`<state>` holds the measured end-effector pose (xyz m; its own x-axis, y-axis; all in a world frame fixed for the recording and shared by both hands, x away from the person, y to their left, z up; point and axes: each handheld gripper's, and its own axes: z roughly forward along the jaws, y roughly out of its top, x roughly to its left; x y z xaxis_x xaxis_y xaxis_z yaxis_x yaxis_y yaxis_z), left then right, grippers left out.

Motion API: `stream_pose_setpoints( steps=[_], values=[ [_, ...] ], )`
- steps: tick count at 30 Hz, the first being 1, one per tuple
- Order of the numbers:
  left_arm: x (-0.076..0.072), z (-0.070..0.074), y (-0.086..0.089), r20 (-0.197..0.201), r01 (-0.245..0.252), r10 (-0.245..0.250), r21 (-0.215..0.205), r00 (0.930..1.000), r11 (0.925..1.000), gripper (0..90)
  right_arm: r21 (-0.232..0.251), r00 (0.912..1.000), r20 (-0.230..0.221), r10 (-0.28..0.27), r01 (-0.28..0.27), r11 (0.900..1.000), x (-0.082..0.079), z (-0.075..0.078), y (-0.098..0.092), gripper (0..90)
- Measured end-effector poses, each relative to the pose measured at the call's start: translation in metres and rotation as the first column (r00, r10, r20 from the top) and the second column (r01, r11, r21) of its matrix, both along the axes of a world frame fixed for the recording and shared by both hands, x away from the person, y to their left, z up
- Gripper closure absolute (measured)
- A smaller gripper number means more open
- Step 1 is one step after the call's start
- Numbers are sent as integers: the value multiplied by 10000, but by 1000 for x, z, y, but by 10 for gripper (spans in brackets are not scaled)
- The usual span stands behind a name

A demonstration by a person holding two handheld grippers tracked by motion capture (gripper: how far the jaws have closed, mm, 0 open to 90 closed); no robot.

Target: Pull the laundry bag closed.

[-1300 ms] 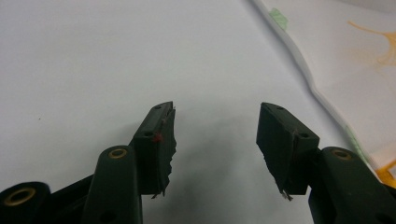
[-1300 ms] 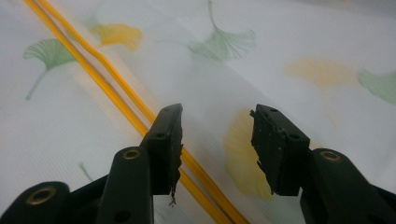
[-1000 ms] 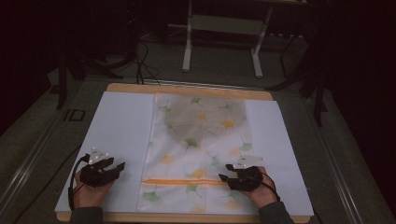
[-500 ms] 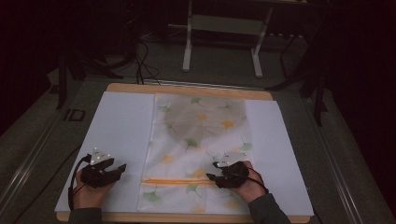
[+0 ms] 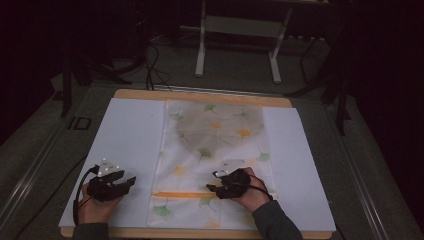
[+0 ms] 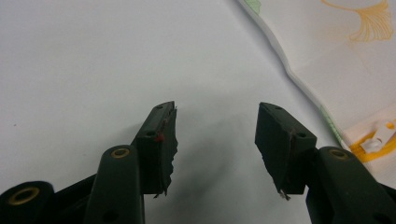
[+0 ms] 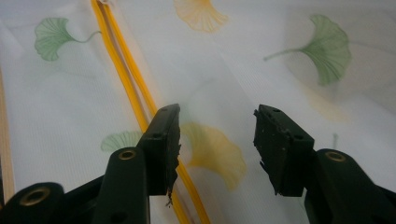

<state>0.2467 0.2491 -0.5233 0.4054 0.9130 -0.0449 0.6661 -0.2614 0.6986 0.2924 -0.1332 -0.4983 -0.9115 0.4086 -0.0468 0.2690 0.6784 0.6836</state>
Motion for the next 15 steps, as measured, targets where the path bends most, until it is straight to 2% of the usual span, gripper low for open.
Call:
stream_pose_setpoints(
  steps=[9, 15],
  values=[
    [-1, -1, 1, -34, -87, 87, -142, 10000, 9999, 478, -133, 9988, 1, 481, -481, 9988, 4, 1, 21, 506],
    [0, -1, 1, 9, -159, 159, -2, 9999, 9999, 470, -166, 9975, 35, 700, -699, 9974, 7, 1, 32, 506]
  ],
)
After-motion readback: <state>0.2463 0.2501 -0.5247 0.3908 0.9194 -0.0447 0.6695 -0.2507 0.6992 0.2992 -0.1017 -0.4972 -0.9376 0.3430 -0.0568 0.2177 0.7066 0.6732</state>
